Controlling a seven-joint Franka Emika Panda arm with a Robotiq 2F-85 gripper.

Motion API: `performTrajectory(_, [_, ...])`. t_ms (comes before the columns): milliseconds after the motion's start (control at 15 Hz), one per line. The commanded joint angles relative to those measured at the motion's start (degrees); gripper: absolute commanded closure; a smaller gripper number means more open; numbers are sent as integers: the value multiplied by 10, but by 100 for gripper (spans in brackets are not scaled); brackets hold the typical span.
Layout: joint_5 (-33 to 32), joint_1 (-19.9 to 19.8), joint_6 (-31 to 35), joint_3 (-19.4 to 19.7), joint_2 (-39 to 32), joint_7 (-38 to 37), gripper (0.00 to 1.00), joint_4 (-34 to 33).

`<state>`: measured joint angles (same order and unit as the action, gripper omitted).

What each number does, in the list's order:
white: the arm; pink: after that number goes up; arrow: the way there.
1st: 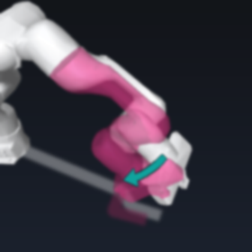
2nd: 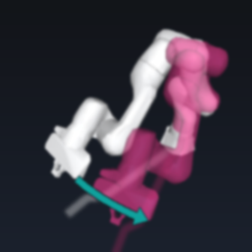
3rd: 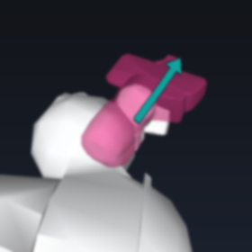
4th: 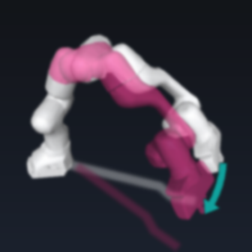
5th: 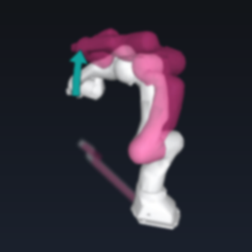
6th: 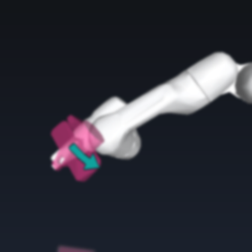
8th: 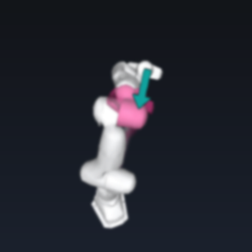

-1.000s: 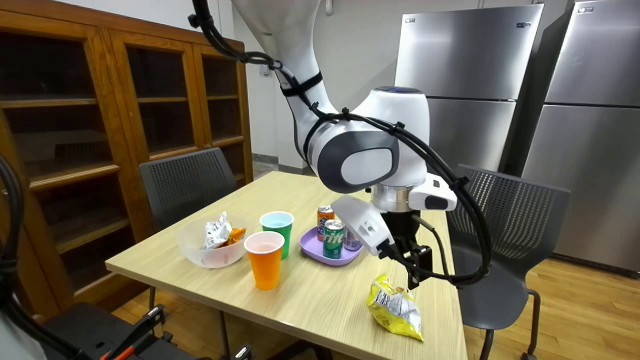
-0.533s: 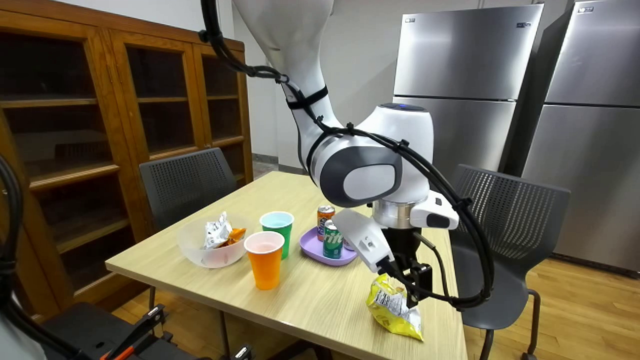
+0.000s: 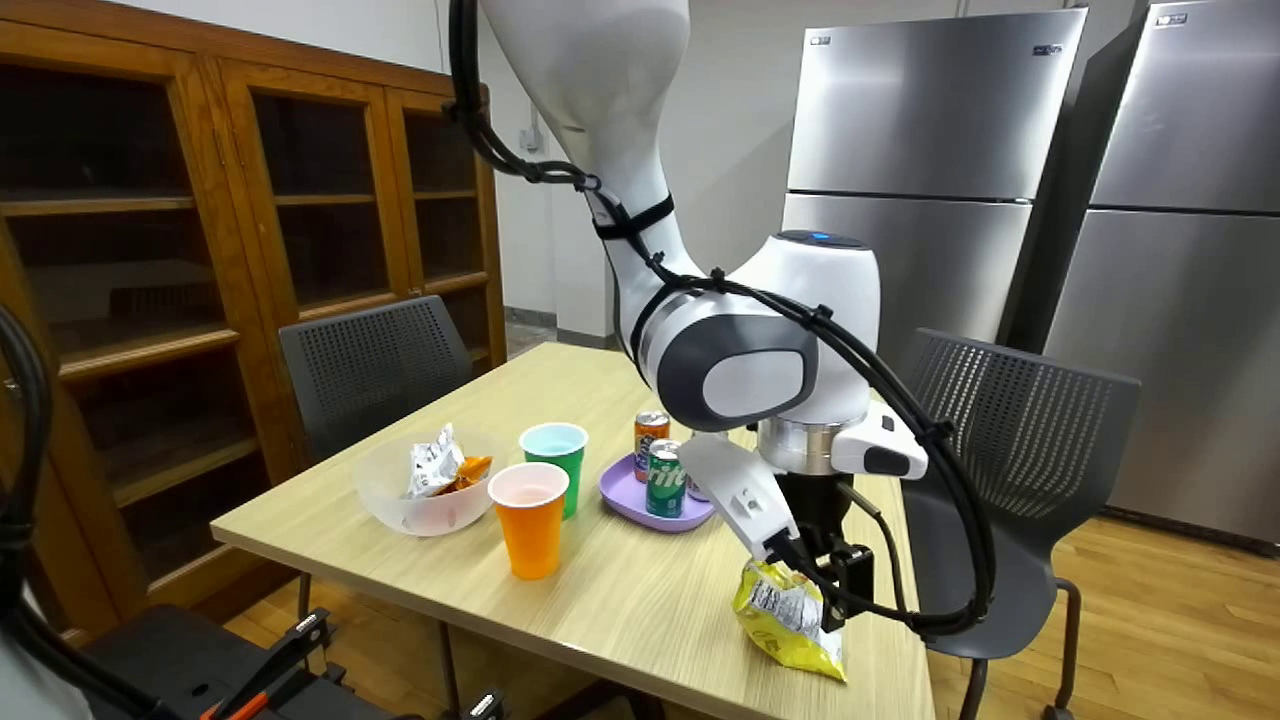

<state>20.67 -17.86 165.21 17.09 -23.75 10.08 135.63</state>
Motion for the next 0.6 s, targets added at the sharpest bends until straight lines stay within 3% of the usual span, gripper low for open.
performTrajectory(0, [-21, -36, -21, -30, -7, -20, 0, -19])
performTrajectory(67, [-22, -39, -21, -33, -9, -22, 0, -21])
performTrajectory(133, [-24, -44, -21, -39, -10, -23, 25, -22])
performTrajectory(267, [-23, -55, -21, -49, -11, -21, 32, -23])
performTrajectory(533, [-19, -71, -23, -63, -13, -19, 65, -28])
